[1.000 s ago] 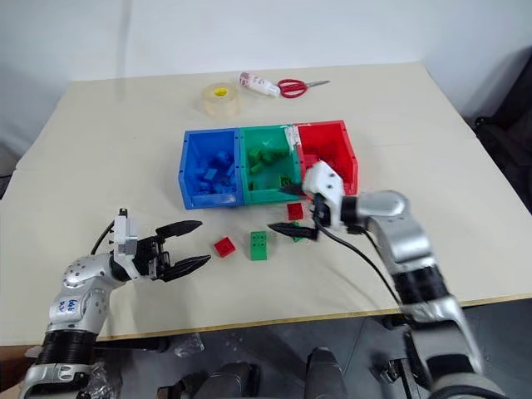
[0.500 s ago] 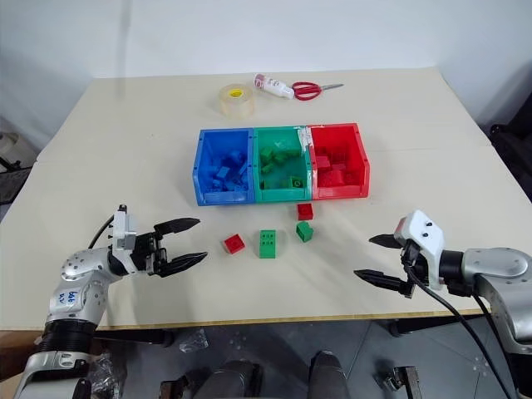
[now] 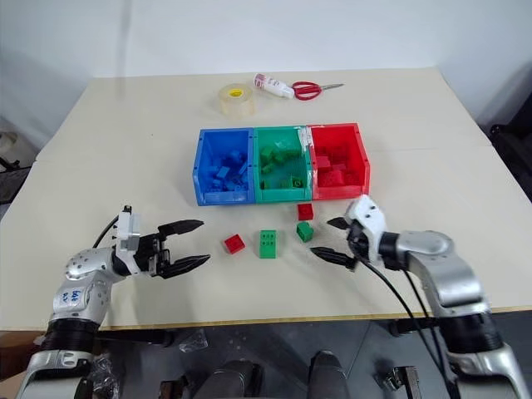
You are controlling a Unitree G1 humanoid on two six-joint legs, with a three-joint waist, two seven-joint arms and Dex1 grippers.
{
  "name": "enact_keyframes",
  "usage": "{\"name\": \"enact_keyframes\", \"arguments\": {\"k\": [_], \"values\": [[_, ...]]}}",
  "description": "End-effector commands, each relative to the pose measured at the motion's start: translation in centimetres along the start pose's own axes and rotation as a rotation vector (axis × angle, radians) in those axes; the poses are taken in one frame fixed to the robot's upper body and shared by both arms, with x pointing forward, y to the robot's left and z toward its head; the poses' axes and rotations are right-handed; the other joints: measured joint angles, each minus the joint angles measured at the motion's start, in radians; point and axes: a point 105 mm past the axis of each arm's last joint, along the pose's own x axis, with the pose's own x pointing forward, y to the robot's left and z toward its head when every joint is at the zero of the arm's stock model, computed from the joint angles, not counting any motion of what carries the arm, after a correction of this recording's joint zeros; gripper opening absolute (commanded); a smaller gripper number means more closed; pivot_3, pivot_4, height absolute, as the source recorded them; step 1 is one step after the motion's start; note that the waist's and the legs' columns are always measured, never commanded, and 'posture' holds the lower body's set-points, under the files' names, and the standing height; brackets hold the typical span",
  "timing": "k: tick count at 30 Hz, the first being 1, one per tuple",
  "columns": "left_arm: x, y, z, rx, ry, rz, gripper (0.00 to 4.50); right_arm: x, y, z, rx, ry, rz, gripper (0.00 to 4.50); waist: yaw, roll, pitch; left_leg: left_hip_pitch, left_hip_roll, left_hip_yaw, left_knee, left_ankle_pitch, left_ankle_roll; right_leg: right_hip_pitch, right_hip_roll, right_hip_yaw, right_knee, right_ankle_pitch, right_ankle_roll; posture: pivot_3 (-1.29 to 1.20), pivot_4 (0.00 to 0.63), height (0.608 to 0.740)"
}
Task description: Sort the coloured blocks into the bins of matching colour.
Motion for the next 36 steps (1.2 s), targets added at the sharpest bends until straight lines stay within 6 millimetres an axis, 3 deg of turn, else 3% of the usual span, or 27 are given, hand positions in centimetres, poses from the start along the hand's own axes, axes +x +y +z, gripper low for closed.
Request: {"name": "enact_keyframes", "arguments": {"k": [1, 6, 11, 14, 18, 23, 26, 29, 36], "values": [[-0.3, -0.2, 0.9, 0.035, -0.017, 0.007, 4.5, 1.2, -0.3, 0.8, -0.023, -0.023, 0.001, 4.11, 0.002, 0.0, 0.0, 0.0, 0.0, 0.0, 0.0, 0.0, 0.0, 0.0, 0.0, 0.0, 0.0, 0.0, 0.0, 0.0, 0.15, 0.74], [-0.8, -0.7, 0.9, 0.033, -0.014, 0.028, 4.5, 1.6, 0.3, 1.1, -0.032, -0.036, 0.025, 2.49, 0.001, 0.0, 0.0, 0.0, -0.001, -0.002, 0.0, 0.0, 0.0, 0.0, 0.0, 0.0, 0.0, 0.0, 0.0, 0.0, 0.15, 0.74], [-0.9, -1.3, 0.6, 0.021, -0.013, 0.036, 4.5, 0.4, 0.8, 1.9, -0.057, -0.049, 0.031, 0.95, 0.001, 0.0, 0.0, 0.0, 0.0, -0.001, 0.0, 0.0, 0.0, 0.0, 0.0, 0.0, 0.0, 0.0, 0.0, 0.0, 0.15, 0.74], [-0.8, -1.5, 0.5, 0.017, -0.014, 0.035, 4.5, -0.5, 1.0, 3.4, -0.091, -0.078, 0.023, 0.94, 0.002, 0.0, 0.0, 0.0, 0.0, -0.001, 0.0, 0.0, 0.0, 0.0, 0.0, 0.0, 0.0, 0.0, 0.0, 0.0, 0.15, 0.74], [-0.5, -1.6, 0.4, 0.011, -0.019, 0.03, 4.5, -0.9, -0.1, 7.2, -0.15, -0.169, -0.018, 0.94, 0.001, 0.0, 0.0, 0.0, 0.0, -0.001, 0.0, 0.0, 0.0, 0.0, 0.0, 0.0, 0.0, 0.0, 0.0, 0.0, 0.15, 0.74], [0.0, -1.4, 0.4, 0.013, -0.026, 0.015, 4.5, 1.6, -3.2, 11.8, -0.239, -0.255, -0.084, 0.94, -0.008, 0.0, 0.0, 0.0, 0.002, 0.001, -0.001, -0.001, -0.001, -0.001, 0.002, 0.0, 0.0, 0.0, 0.0, 0.0, 0.15, 0.74], [0.2, -1.4, 0.4, 0.018, -0.031, 0.009, 4.5, 3.5, -5.2, 13.3, -0.283, -0.258, -0.154, 0.94, -0.017, 0.0, 0.0, 0.0, 0.001, 0.0, -0.001, -0.001, -0.001, -0.001, 0.002, 0.0, 0.001, 0.0, 0.0, 0.0, 0.15, 0.74], [0.5, -1.5, 0.4, 0.022, -0.039, 0.001, 4.5, 5.4, -6.7, 14.3, -0.294, -0.256, -0.211, 1.99, -0.03, 0.0, 0.0, 0.0, 0.0, 0.0, -0.001, -0.001, -0.001, -0.001, 0.001, 0.0, 0.002, 0.0, 0.0, 0.0, 0.15, 0.74], [0.5, -2.3, 0.3, 0.021, -0.043, -0.012, 4.5, 7.0, -6.1, 14.6, -0.332, -0.264, -0.149, 4.44, -0.041, 0.0, 0.0, 0.0, 0.001, -0.001, -0.006, -0.001, -0.001, -0.005, 0.001, -0.001, 0.004, 0.0, -0.001, 0.0, 0.15, 0.74]]}}
